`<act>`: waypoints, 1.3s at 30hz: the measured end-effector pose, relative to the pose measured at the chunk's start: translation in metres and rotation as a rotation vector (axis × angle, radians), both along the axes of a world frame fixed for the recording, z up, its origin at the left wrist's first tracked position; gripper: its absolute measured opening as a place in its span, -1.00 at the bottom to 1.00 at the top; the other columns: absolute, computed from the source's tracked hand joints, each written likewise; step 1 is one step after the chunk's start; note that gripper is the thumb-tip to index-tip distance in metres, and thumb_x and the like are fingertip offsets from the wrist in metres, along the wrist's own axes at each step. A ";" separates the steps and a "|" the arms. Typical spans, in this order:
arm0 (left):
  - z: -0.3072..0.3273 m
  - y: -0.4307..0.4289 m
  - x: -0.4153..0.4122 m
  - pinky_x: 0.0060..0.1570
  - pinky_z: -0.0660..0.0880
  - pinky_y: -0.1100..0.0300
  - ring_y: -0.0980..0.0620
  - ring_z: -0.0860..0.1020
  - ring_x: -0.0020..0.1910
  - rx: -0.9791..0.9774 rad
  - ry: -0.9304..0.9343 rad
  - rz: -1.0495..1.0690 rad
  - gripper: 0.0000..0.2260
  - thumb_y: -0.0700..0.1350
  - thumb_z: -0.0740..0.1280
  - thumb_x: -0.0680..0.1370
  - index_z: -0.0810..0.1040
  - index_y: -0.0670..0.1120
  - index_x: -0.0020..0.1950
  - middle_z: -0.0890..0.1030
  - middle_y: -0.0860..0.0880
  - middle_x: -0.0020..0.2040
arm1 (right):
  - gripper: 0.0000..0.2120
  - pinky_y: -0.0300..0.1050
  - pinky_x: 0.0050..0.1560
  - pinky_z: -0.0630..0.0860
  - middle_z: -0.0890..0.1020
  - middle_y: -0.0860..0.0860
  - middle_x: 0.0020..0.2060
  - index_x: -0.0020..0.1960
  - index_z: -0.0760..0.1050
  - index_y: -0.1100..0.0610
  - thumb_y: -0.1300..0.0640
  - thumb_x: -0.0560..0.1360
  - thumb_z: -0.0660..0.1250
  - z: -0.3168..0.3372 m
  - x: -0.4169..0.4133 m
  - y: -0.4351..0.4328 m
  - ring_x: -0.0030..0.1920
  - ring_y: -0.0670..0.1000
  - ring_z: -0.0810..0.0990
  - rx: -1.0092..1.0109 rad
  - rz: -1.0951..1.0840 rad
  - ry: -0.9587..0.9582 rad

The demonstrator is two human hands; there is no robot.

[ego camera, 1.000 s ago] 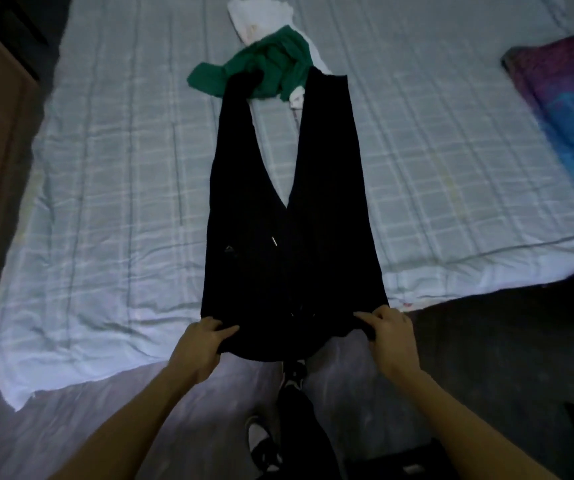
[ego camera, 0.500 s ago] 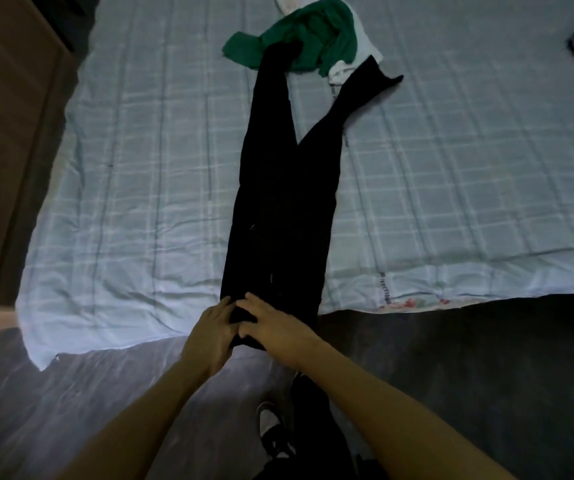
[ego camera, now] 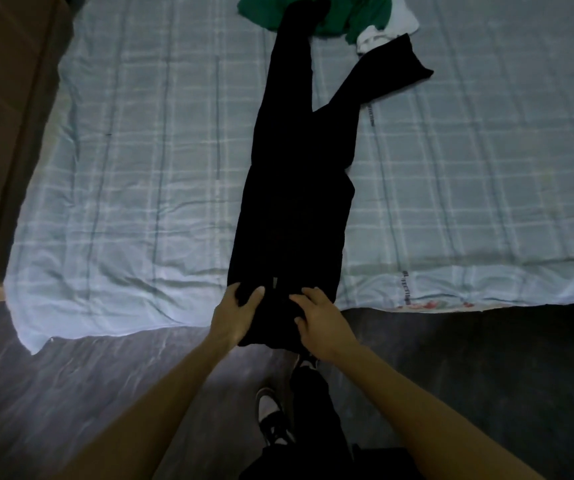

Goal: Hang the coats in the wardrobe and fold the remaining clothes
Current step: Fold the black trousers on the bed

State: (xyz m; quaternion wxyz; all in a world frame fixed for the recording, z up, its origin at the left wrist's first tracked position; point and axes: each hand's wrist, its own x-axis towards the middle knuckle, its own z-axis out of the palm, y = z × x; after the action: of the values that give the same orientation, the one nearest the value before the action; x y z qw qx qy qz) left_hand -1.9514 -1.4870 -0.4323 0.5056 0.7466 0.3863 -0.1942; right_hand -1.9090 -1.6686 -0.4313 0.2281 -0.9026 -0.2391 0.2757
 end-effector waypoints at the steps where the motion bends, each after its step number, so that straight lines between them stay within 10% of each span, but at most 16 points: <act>1: -0.001 -0.001 0.006 0.06 0.43 0.13 -0.08 0.52 0.10 0.071 0.011 -0.031 -0.55 0.06 0.31 0.54 0.34 -0.10 0.35 0.52 -0.06 0.13 | -0.54 0.04 0.39 0.27 0.32 0.16 0.40 0.43 0.30 0.14 0.19 0.53 0.21 0.000 0.002 0.003 0.40 0.18 0.26 -0.005 -0.010 -0.002; 10: 0.001 0.023 0.027 -0.12 0.52 0.09 -0.07 0.57 -0.12 0.257 0.348 -0.319 -0.71 -0.07 0.30 0.39 0.45 -0.11 0.08 0.58 -0.08 -0.08 | -0.60 -0.01 0.19 0.44 0.50 0.10 0.20 0.36 0.40 0.11 0.20 0.52 0.21 0.004 0.077 0.006 0.15 0.11 0.48 0.098 -0.147 -0.039; 22: 0.047 0.036 0.265 -0.36 0.28 0.41 0.12 0.47 -0.29 0.313 -0.114 -0.224 -0.86 -0.24 0.25 0.52 0.52 -0.15 0.06 0.55 -0.01 -0.25 | -0.65 -0.48 0.04 0.29 0.53 0.05 0.16 0.36 0.39 0.09 0.17 0.58 0.21 0.028 0.249 -0.013 0.07 -0.12 0.47 0.168 -0.426 0.148; 30: 0.007 0.018 0.397 0.13 0.45 0.04 -0.05 0.46 0.14 0.401 -0.274 -0.687 -0.54 0.02 0.24 0.56 0.31 -0.06 0.42 0.46 -0.12 0.23 | -0.67 -0.29 -0.05 0.37 0.61 0.11 0.10 0.32 0.43 0.19 0.12 0.59 0.21 0.006 0.394 0.019 0.08 0.06 0.58 0.090 -0.632 0.085; 39: -0.054 -0.026 0.495 -0.11 0.46 0.07 -0.11 0.52 -0.01 0.612 -0.457 -0.878 -0.43 0.02 0.44 0.40 0.40 -0.10 0.35 0.54 -0.16 0.09 | -0.39 0.04 0.17 0.47 0.44 0.25 0.28 0.48 0.12 0.20 0.04 0.54 0.28 -0.046 0.529 0.044 0.21 0.21 0.48 0.042 -1.129 0.016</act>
State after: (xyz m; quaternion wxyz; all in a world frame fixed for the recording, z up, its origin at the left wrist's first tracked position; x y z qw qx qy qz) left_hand -1.4559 -1.5133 -0.4866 0.2095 0.9719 -0.0400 -0.0992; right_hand -1.3802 -1.6249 -0.4774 0.3601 -0.8836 0.2771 0.1130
